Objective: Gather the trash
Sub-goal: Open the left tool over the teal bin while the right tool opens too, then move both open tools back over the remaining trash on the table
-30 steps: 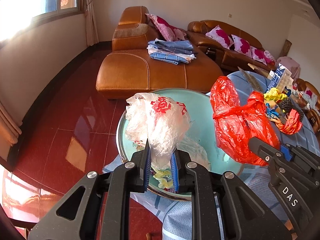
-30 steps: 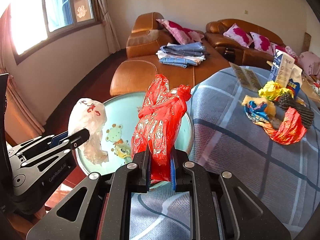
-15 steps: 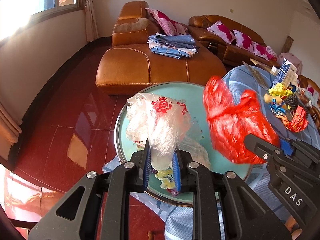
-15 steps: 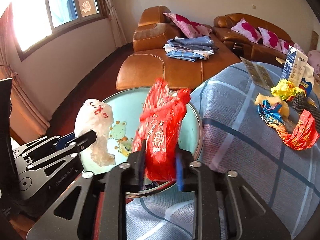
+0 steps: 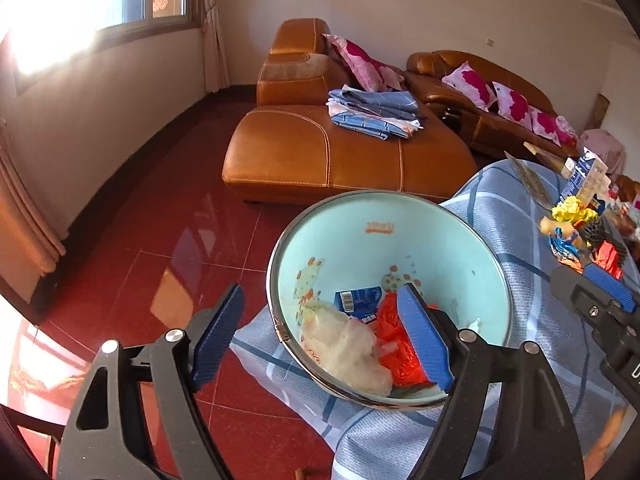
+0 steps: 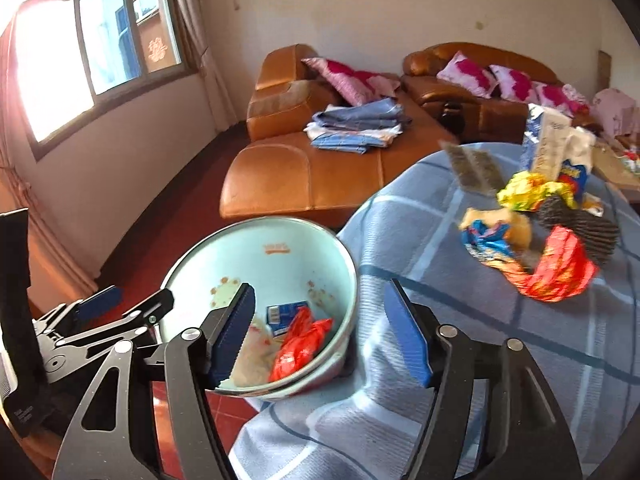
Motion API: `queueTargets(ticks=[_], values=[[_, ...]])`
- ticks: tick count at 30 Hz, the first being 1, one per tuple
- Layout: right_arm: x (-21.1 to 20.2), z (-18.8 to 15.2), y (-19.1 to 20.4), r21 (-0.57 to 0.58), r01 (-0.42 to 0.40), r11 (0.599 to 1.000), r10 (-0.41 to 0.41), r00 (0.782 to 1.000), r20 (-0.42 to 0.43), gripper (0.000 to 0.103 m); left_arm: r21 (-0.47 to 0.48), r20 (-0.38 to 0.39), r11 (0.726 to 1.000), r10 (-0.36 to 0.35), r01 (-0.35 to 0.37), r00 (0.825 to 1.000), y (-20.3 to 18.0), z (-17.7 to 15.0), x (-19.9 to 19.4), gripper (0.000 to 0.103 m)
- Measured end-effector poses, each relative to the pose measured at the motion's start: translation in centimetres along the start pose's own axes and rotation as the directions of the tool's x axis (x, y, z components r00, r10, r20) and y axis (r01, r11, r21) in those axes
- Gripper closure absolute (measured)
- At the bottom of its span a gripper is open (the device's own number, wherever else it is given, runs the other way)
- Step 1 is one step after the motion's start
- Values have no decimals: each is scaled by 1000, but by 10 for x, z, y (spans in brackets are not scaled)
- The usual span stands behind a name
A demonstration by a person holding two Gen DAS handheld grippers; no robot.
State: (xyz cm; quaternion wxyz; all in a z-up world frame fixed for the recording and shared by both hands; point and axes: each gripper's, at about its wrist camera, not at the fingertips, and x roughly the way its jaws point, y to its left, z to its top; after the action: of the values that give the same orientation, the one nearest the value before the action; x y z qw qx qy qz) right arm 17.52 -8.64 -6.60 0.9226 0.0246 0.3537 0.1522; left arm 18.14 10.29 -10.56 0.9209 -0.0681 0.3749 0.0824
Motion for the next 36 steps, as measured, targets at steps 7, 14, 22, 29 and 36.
queueTargets(ticks=[7,14,22,29,36], values=[[-22,-10,-31,80,55,995,-57,998,21,27,39,9,999,-27,26,1000,-21,-6,-19,15],[-52,-28,-72,152,134,979,-141,989,36,23,96,18,994,-59,57,998,-48,-17,-36,9],[-81,-55,-122,244,223,944,-237,971,30,23,177,1,976,-132,129,991,-92,-36,-49,8],[-104,-67,-159,288,300,910,-323,946,35,23,253,-12,952,-176,173,984,-135,-47,-51,8],[-111,-78,-196,336,346,876,-372,928,14,23,284,-30,937,-204,204,978,-164,-49,-44,8]])
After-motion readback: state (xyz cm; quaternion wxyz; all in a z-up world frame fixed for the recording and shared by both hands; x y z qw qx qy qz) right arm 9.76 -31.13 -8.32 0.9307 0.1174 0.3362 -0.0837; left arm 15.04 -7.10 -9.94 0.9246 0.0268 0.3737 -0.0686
